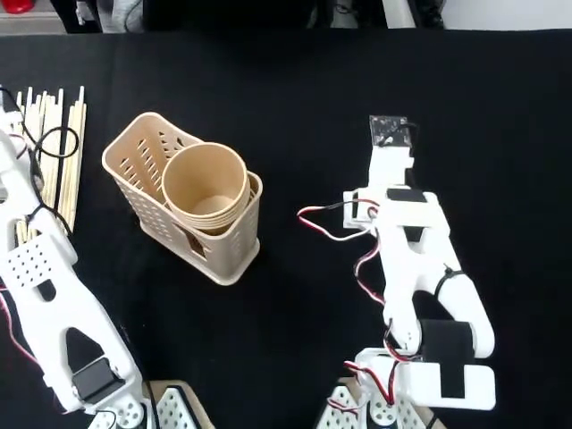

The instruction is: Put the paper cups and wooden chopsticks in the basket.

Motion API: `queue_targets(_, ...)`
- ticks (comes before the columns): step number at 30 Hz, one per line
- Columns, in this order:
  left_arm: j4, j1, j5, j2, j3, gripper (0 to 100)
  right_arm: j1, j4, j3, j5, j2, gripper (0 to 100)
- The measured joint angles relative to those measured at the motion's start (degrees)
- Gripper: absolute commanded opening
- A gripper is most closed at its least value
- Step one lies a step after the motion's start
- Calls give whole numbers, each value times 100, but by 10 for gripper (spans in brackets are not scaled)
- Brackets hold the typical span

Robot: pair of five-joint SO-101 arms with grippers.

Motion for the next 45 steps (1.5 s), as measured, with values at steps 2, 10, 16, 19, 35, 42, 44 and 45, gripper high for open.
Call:
queue_targets(2, 0, -26, 0, -316, 431, 29, 0, 0, 0, 0, 0, 13)
queue_targets(10, 0, -35, 0, -2646, 2857, 29, 0, 0, 0, 0, 0, 13)
queue_targets(16, -9, -35, 0, -4826, 4721, 29, 0, 0, 0, 0, 0, 13)
queue_targets(19, -352, -35, 0, -5908, 5723, 29, 0, 0, 0, 0, 0, 13)
queue_targets(35, -3587, 712, 35, -12070, 11077, 29, 0, 0, 18, 0, 0, 13)
queue_targets(42, -5090, 1354, 738, -14092, 11833, 29, -79, 0, 53, 0, 0, 13)
queue_targets(44, -5574, 1618, 870, -14611, 12026, 29, -167, 0, 62, 0, 0, 13)
queue_targets(45, -5802, 1767, 879, -14796, 12158, 29, -176, 0, 62, 0, 0, 13)
